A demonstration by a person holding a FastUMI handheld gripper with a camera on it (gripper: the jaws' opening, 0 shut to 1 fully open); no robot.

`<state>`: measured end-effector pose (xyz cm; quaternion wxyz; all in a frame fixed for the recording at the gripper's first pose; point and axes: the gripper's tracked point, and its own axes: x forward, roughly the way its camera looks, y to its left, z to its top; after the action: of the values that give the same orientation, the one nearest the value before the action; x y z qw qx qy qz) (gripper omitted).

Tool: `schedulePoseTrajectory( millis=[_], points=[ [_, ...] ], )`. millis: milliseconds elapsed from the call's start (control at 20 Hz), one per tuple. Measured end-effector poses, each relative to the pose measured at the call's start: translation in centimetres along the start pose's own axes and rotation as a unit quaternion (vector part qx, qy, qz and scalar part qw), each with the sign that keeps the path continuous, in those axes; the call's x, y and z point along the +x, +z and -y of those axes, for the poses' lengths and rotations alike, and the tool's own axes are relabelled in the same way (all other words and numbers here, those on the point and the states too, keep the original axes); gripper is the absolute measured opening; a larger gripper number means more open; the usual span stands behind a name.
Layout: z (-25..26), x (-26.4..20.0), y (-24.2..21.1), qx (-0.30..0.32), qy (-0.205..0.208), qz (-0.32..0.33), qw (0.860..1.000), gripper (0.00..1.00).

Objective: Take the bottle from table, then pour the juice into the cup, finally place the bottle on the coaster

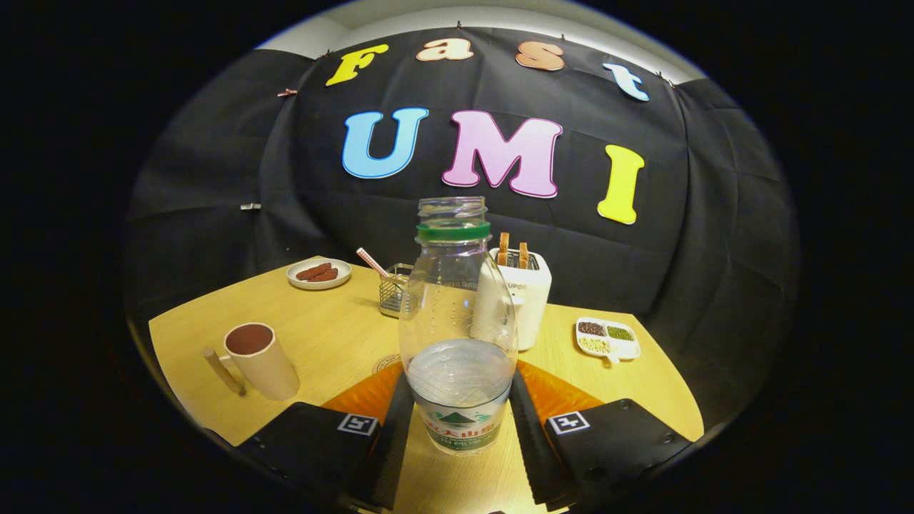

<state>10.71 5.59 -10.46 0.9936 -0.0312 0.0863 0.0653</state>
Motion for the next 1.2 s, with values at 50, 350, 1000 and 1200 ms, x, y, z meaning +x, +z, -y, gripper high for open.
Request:
schedulePoseTrajectory(
  millis=[50, 350, 1000, 1200],
  points=[
    [-0.3, 0.0, 0.5, -0.006, 0.002, -0.002, 1.000, 0.71],
    [-2.2, -0.6, 4.2, -0.055, 0.001, 0.002, 0.998, 0.71],
    [-5.4, 0.5, 5.4, -0.233, -0.029, -0.008, 0.972, 0.71],
    [-6.3, 1.2, 4.6, -0.297, -0.039, -0.010, 0.954, 0.71]
  ],
)
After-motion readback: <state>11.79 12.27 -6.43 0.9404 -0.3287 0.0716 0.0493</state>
